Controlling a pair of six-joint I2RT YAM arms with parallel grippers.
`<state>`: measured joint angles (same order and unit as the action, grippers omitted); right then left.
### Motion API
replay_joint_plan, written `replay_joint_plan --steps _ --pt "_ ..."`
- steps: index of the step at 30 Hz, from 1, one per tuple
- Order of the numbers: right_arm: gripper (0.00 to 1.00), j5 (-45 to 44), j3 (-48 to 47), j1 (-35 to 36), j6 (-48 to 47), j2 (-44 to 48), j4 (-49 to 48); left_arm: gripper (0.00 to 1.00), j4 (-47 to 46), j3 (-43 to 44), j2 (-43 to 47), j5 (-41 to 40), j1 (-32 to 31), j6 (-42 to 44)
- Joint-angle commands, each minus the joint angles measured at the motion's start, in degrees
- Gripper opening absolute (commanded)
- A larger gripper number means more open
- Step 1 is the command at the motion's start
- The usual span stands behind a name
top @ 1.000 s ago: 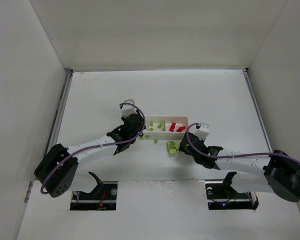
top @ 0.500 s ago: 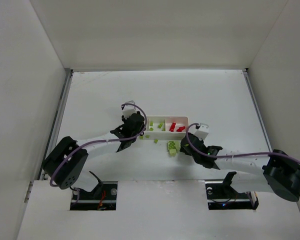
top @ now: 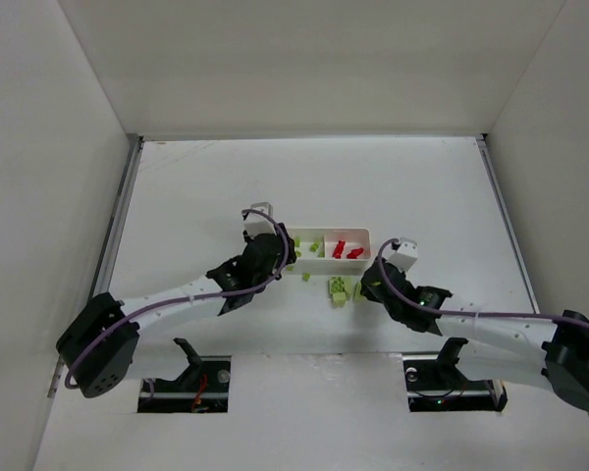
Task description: Sort the legos into containers by color
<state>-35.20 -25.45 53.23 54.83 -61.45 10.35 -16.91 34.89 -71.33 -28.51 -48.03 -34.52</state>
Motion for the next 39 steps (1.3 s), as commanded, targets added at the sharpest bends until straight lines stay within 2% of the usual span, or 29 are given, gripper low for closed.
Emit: replay_joint_plan --steps 1,6,8,12,21,24,27,32,35,39 --pt "0.32 -1.45 -3.46 0.16 -2.53 2.21 1.52 0.44 0.65 -2.63 1.72 -0.49 -2.02 0.60" --pt "0.37 -0.66 -3.55 0.16 -2.01 0.29 2.75 0.44 0.82 -5.09 2.86 -0.49 -2.99 -1.07" --pt "0.53 0.04 -3.55 0.25 -1.92 -1.65 2.83 0.44 0.47 -5.63 3.21 -0.58 -3.16 -1.51" --pt "0.55 1.27 -4.16 1.91 -0.69 -4.46 1.08 0.44 0.30 -5.45 2.60 -0.14 -3.16 -1.43" --pt "0.46 1.62 -3.64 1.39 -0.78 -8.42 -0.24 0.43 -0.23 -5.80 2.51 0.56 -3.69 -1.86" --pt "0.32 1.81 -4.16 1.21 -0.95 -9.65 0.02 0.43 0.30 -5.98 4.00 0.56 -4.04 -1.60" --pt "0.24 -1.70 -4.08 1.39 -0.25 -6.07 1.77 0.43 0.73 -6.51 5.50 0.65 -4.57 -1.60" --pt "0.23 -2.68 -6.79 1.74 -4.10 0.63 3.10 0.44 2.93 -8.61 9.80 0.39 -5.71 -1.07" --pt "0.24 -0.58 -10.66 2.09 -7.79 -2.08 -1.89 0.44 3.11 -10.98 13.48 0.74 -4.83 -1.86" --pt "0.24 5.66 -17.33 2.62 -14.74 -12.79 -14.72 0.44 3.11 -14.41 19.29 0.12 -5.01 -3.35"
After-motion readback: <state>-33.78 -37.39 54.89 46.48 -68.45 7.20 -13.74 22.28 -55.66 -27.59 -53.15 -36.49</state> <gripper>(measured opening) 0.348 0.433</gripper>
